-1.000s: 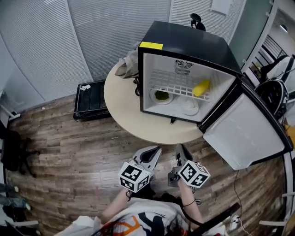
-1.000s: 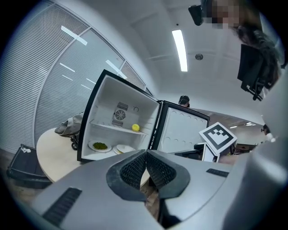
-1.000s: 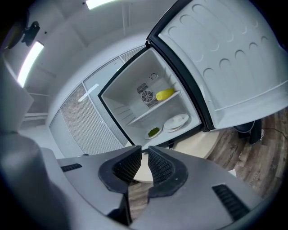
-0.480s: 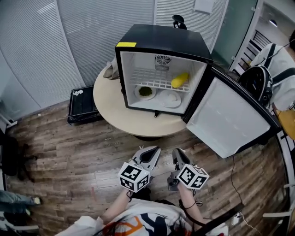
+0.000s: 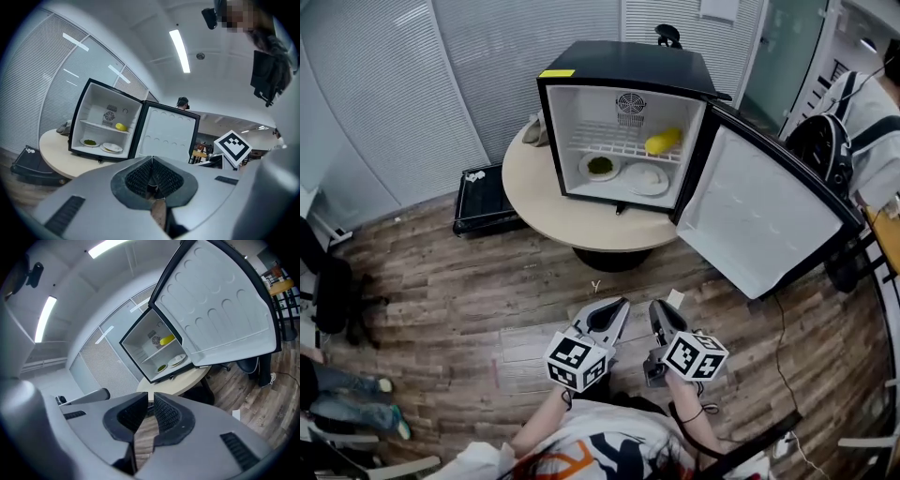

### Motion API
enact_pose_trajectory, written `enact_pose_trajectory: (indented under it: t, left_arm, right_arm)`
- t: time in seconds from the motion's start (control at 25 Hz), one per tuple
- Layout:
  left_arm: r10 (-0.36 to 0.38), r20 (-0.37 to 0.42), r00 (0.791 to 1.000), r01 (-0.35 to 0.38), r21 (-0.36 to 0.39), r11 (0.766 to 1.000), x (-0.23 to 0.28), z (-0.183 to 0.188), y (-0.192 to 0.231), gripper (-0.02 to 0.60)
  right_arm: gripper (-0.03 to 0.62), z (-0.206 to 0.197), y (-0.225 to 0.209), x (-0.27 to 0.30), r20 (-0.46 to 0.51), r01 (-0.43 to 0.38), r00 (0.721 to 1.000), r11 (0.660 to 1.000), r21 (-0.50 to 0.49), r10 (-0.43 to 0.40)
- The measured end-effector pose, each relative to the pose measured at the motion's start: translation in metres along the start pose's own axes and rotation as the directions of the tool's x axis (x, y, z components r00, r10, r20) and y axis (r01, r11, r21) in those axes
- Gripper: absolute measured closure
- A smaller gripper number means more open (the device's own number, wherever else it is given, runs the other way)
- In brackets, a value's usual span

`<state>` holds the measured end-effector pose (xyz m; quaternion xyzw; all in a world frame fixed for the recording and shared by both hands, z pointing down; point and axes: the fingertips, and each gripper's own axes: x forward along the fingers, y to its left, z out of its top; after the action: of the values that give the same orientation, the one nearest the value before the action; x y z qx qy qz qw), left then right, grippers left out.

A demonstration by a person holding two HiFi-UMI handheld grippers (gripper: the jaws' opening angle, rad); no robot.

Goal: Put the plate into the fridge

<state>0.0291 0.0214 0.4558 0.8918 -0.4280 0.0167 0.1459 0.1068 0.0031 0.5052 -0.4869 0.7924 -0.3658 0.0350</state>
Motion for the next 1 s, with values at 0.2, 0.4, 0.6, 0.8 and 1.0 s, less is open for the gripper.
enact_pose_trajectory:
  t: [0.2, 0.4, 0.6, 0.8, 1.0]
  left_arm:
    - [0.035, -0.003, 0.999, -0.035, -0.006, 0.999, -0.021, -0.016, -0.016, 0.568]
    - [0.046, -0.009, 0.999, -0.046, -0.008, 0.999, -0.035, -0.027, -0.034, 0.568]
    - [0.050, -0.011, 0.999, -0.050, -0.001, 0.999, -0.045, -0.031, -0.046, 0.568]
    - [0.050, -0.004, 0.999, -0.050, 0.012, 0.999, -0.051, -0.031, -0.055, 0.568]
    - [0.041, -0.006, 0.999, -0.041, 0.033, 0.999, -0.056, -0.028, -0.063, 0.568]
  right_arm:
    - [0.553, -0.021, 0.005, -0.024, -0.033, -0.047, 0.998, 0.999, -0.003, 0.047]
    - [0.557, -0.036, 0.006, -0.044, -0.048, -0.065, 0.997, 0.998, -0.003, 0.065]
    - [0.559, -0.041, 0.011, -0.056, -0.055, -0.089, 0.995, 0.996, -0.017, 0.088]
    - [0.562, -0.045, 0.014, -0.065, -0.066, -0.099, 0.993, 0.994, -0.038, 0.097]
    - [0.563, -0.041, 0.020, -0.073, -0.048, -0.094, 0.995, 0.994, -0.059, 0.091]
